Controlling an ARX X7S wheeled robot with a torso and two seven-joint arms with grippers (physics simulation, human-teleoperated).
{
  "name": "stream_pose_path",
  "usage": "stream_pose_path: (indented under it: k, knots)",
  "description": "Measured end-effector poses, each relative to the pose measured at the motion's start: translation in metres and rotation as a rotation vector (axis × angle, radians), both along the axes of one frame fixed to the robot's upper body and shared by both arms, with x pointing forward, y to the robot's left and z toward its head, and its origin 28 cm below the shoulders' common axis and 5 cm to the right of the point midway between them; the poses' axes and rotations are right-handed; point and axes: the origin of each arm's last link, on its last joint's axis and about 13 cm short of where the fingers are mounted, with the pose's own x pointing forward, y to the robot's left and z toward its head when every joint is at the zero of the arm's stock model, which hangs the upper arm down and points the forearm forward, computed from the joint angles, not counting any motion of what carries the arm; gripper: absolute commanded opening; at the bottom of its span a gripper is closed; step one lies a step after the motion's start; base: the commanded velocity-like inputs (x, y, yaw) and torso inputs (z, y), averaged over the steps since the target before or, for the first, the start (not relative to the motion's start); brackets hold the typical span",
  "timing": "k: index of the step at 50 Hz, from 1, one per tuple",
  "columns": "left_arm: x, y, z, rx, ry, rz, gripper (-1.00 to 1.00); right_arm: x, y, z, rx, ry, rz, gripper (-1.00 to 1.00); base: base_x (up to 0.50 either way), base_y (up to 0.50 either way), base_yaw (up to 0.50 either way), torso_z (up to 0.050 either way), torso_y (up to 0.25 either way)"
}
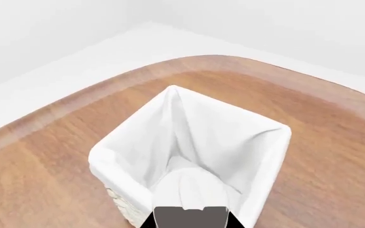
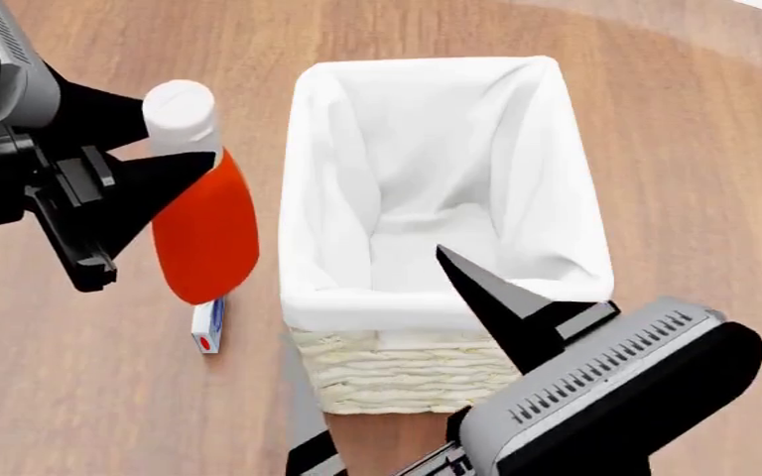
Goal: Pick up the ketchup, and put it in the basket.
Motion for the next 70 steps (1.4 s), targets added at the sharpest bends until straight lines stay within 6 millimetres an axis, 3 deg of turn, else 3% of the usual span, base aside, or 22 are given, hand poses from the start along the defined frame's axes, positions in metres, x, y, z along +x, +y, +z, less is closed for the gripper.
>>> stream_pose_path:
  k: [23,44,70]
  knots:
    - [0.001,-0.002,0.008,0.001,0.002,-0.017,-1.0,0.027,0.014,0.006,-0.021,0.047,0.095,1.0,0.0,0.0,0.0,0.0,0.0]
    - [0.0,-0.004,0.012,-0.001,-0.01,-0.032,-1.0,0.036,0.024,0.007,0.075,0.12,0.162,1.0,0.0,0.0,0.0,0.0,0.0]
    - [-0.002,-0.005,0.016,0.011,-0.019,-0.025,-1.0,0.046,0.034,0.003,0.057,0.151,0.173,1.0,0.0,0.0,0.0,0.0,0.0]
